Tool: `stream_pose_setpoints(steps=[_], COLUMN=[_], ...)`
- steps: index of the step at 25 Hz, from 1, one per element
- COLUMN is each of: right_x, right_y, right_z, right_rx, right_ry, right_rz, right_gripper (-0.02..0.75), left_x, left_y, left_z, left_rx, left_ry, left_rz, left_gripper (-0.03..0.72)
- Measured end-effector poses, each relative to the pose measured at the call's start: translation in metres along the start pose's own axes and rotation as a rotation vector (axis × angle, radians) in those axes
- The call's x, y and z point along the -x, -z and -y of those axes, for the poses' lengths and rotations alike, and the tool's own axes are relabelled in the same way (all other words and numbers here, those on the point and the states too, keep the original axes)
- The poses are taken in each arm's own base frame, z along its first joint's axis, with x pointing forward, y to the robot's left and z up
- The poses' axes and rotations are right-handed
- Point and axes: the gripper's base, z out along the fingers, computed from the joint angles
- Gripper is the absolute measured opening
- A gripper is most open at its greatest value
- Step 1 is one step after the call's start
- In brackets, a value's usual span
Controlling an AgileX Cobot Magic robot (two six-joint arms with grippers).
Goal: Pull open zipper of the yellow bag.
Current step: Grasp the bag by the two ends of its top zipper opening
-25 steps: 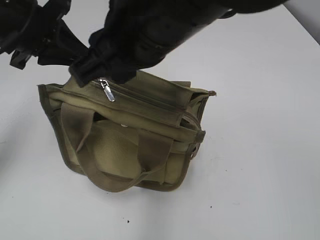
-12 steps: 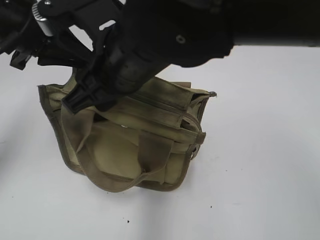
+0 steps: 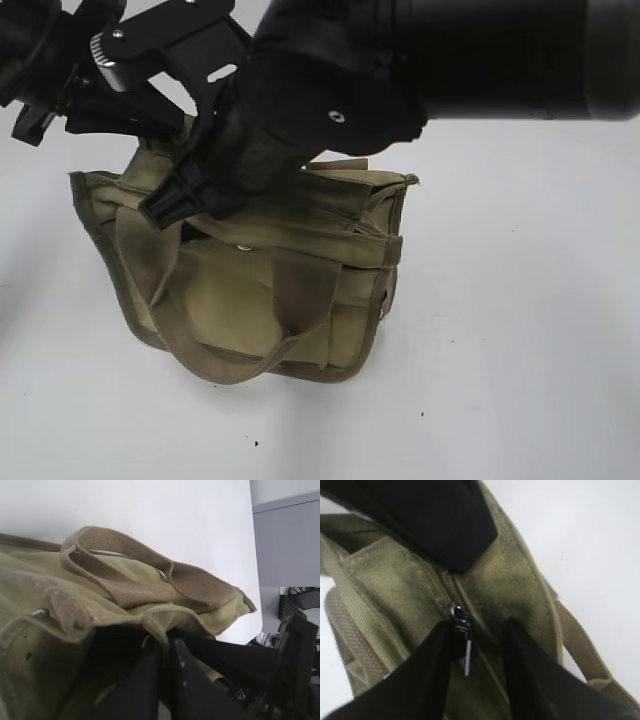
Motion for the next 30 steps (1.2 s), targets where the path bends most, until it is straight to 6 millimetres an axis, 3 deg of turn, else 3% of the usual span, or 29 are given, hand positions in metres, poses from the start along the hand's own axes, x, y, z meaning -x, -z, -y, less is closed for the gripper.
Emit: stream_pose_setpoints(steps=[7,13,23,30], right_x=[-0.002,-0.004,-0.015,-0.034], right_y=[-0.002,0.001,0.039,0.055], right_z=[0.001,0.003,0.018,0.053], right_rx=[-0.01,-0.024,-0.074,-0.053], right_ry=[0.06,0.11,0.165,0.086], right_rz=[-0.019,-0.06,-0.232,-0.422], right_gripper=[0.007,0.002,0.002,0.002], left_x=[0.0,0.0,0.002,0.002], left_y=[-0.002,-0.002,0.0,0.0], left_z=[-0.002,-0.002,-0.001,-0.002], left_rx=[0.0,0.001,0.013,0.023], left_ry=[0.005,0.006,-0.005,-0.008], left_rz=[-0.009,-0.008,0.018,0.026], left_gripper=[0.011,0.011,0.011,0.011])
